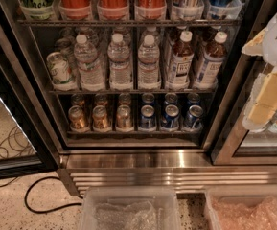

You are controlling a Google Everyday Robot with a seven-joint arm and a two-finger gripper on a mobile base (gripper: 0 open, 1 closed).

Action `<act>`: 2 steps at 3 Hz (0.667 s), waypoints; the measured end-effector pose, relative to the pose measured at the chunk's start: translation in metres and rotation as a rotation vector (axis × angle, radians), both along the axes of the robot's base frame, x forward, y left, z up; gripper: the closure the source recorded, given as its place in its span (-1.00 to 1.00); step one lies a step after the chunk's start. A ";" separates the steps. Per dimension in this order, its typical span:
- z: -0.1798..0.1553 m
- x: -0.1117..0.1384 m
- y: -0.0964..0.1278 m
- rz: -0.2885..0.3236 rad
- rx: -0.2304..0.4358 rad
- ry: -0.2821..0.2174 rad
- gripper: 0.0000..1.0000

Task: Pick water bottle from middle shelf of fridge

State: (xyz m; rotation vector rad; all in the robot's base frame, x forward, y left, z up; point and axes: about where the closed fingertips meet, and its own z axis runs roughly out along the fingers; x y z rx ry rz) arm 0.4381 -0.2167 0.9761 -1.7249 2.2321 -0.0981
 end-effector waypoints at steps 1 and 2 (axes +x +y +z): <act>0.000 0.000 0.000 0.000 0.000 0.000 -1.00; -0.002 0.003 0.002 -0.008 0.015 -0.024 -1.00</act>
Offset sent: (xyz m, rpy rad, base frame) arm 0.0058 0.0021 -0.0087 0.0344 -0.0380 -0.0195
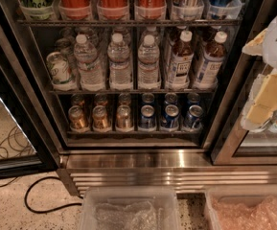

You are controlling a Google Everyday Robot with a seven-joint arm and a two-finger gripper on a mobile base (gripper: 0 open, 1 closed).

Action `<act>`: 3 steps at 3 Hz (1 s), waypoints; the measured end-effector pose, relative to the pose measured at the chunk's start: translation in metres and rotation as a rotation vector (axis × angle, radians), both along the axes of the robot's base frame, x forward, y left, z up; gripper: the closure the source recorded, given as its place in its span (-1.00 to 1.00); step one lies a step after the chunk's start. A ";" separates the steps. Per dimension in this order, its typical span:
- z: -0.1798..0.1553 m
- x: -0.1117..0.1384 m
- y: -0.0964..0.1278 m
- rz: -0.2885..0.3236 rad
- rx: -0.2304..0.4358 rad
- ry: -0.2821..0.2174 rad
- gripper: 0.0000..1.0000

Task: Pick water bottle from middle shelf of fridge

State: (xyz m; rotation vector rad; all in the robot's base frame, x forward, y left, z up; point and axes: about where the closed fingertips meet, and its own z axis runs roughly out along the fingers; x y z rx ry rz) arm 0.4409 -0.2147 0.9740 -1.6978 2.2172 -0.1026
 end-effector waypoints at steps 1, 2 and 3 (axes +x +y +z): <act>-0.012 0.008 0.006 -0.048 0.053 -0.033 -1.00; -0.025 0.019 0.016 -0.084 0.103 -0.086 -1.00; -0.059 0.042 0.029 -0.137 0.158 -0.132 -1.00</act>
Offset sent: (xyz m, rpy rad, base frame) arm 0.0367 0.0252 -0.0434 0.1677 -0.1507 -0.1286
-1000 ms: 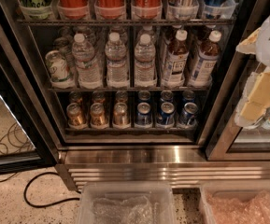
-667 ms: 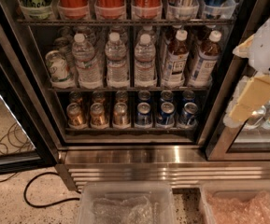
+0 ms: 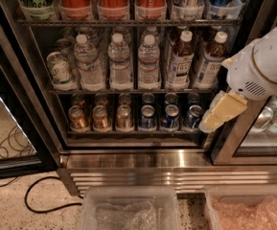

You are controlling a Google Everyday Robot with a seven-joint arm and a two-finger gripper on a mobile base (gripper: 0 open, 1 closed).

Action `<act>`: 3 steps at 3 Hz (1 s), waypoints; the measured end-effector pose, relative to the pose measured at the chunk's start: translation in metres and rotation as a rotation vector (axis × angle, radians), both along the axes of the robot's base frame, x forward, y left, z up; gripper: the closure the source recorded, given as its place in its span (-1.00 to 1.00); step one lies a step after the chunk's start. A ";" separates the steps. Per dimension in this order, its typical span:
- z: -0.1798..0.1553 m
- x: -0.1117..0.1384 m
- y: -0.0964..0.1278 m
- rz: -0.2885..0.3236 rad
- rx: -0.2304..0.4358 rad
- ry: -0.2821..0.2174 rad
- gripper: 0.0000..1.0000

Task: Pick water bottle from middle shelf of fridge

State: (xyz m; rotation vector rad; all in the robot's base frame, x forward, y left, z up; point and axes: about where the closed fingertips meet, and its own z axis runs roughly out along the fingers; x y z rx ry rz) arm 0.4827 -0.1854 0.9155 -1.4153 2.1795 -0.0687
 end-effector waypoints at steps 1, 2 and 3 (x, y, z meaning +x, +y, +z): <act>0.000 -0.004 0.000 -0.004 0.004 -0.004 -1.00; -0.014 -0.015 0.009 -0.047 0.048 -0.003 -1.00; -0.031 -0.024 0.024 -0.101 0.136 -0.020 -1.00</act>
Offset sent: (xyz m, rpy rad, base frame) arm -0.0264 0.0192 -0.0422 0.1069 0.0084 -0.1085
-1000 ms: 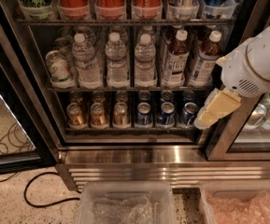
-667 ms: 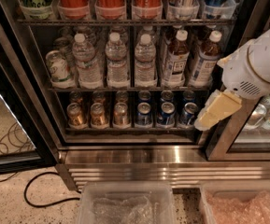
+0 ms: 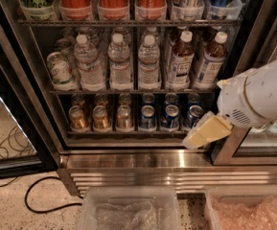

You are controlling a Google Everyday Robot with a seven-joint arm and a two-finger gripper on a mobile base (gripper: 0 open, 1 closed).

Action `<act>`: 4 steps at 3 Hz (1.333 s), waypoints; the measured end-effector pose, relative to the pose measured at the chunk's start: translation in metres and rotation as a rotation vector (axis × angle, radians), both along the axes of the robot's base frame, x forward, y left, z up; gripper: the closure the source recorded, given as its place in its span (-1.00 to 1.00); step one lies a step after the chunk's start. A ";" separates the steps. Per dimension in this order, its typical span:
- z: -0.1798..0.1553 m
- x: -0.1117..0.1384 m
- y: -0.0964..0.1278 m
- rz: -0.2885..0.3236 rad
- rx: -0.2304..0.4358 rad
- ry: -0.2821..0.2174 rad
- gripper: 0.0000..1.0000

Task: Pick water bottle from middle shelf of fridge

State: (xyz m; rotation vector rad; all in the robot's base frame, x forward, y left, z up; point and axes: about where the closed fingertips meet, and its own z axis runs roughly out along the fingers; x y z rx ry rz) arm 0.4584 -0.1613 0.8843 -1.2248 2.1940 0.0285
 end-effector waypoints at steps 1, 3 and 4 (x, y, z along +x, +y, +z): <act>-0.012 -0.004 0.015 -0.083 0.100 -0.039 -1.00; -0.039 0.033 0.043 -0.171 0.327 -0.123 -1.00; -0.049 0.058 0.058 -0.176 0.429 -0.142 -1.00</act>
Offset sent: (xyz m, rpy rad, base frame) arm 0.0279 0.0445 -0.0340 0.3521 -0.1709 -0.2344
